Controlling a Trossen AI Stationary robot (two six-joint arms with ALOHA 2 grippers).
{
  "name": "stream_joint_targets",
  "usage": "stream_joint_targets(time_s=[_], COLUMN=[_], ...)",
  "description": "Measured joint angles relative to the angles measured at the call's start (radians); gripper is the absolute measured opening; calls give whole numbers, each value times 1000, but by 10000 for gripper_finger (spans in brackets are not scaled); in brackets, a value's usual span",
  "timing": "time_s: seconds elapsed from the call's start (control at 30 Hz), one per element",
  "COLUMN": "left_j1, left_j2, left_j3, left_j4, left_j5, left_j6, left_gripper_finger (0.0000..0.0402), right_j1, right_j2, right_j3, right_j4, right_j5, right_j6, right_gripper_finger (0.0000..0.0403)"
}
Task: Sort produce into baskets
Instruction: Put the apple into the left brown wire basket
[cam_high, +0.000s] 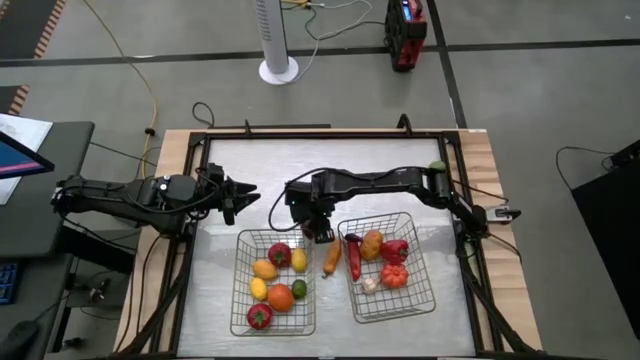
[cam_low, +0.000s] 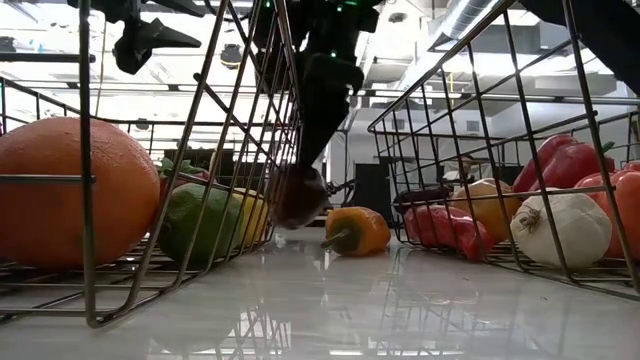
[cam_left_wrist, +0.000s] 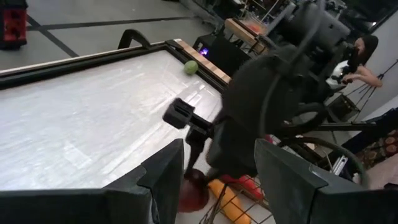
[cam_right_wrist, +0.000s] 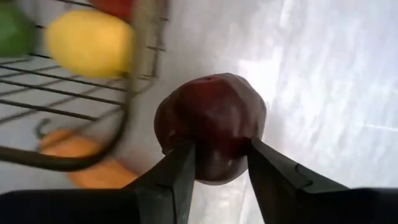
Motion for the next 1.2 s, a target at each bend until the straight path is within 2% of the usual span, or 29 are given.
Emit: stream_joint_targets(time_s=[0.4, 0.57, 0.7, 0.93, 1.07, 1.2], left_j1=[0, 0, 0, 0, 0, 0], left_j2=[0, 0, -2, -1, -2, -2], left_j3=[0, 1, 1, 1, 1, 1], left_j4=[0, 1, 1, -24, -29, -30], left_j5=[-3, -2, 7, 7, 45, 77], left_j6=[-1, -6, -30, -10, -11, -10], left_gripper_finger=[183, 183, 183, 183, 183, 183], right_j1=[-71, -92, -105, -114, -124, -124], right_j2=[1, 14, 16, 15, 2, -4], right_j3=[0, 0, -1, -1, 8, 15], right_j4=[10, 37, 71, 60, -25, -104], right_j5=[21, 8, -27, -40, -54, -131], right_j6=[-8, -34, -34, 34, 60, 47], right_gripper_finger=[69, 63, 86, 170, 214, 251])
